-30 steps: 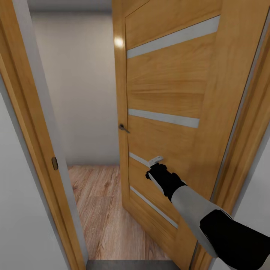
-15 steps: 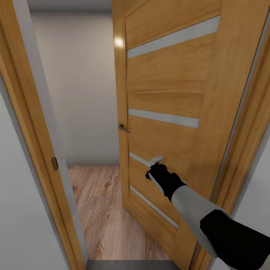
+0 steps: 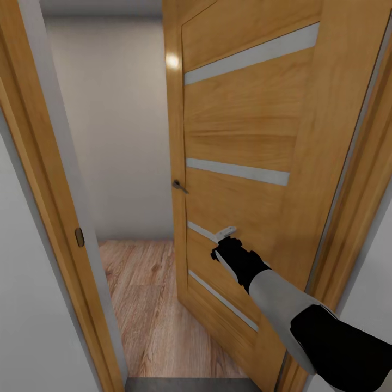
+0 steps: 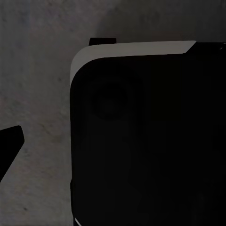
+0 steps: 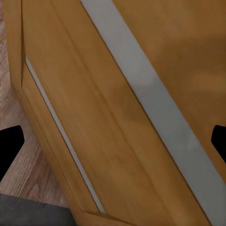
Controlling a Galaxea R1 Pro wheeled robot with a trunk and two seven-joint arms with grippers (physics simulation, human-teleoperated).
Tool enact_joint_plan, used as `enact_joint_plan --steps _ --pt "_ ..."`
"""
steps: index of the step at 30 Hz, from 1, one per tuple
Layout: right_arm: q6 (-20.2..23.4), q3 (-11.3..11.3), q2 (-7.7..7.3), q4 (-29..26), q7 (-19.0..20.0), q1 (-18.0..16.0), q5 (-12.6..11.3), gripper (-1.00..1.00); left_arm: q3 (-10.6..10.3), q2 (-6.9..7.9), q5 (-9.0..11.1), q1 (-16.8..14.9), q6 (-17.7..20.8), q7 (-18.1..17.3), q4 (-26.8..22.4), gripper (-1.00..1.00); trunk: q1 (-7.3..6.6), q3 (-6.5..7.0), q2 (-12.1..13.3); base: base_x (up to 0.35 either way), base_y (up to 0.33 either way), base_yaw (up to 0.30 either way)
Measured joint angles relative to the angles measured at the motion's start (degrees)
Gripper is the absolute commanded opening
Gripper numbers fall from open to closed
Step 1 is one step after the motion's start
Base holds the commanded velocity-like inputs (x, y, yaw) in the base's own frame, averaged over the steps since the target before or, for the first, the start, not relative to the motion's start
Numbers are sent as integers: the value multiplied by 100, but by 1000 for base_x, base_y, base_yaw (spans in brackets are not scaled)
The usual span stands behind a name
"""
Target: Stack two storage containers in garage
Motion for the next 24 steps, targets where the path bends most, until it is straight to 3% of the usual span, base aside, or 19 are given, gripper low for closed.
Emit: enact_joint_plan --steps 9,12,18,24 --pt "12 -8 0 -55 34 -6 17 100 3 2 0 0 -1 0 0 100 0 0 0 0 0 0" --pt "161 -27 0 -362 29 -8 30 100 1 4 0 0 0 0 0 100 0 0 0 0 0 0" --pt "945 -41 0 -1535 26 -9 18 100 0 6 0 0 0 0 0 100 0 0 0 0 0 0" --pt "987 -24 0 -1614 23 123 0 100 3 1 0 0 0 0 0 100 0 0 0 0 0 0"
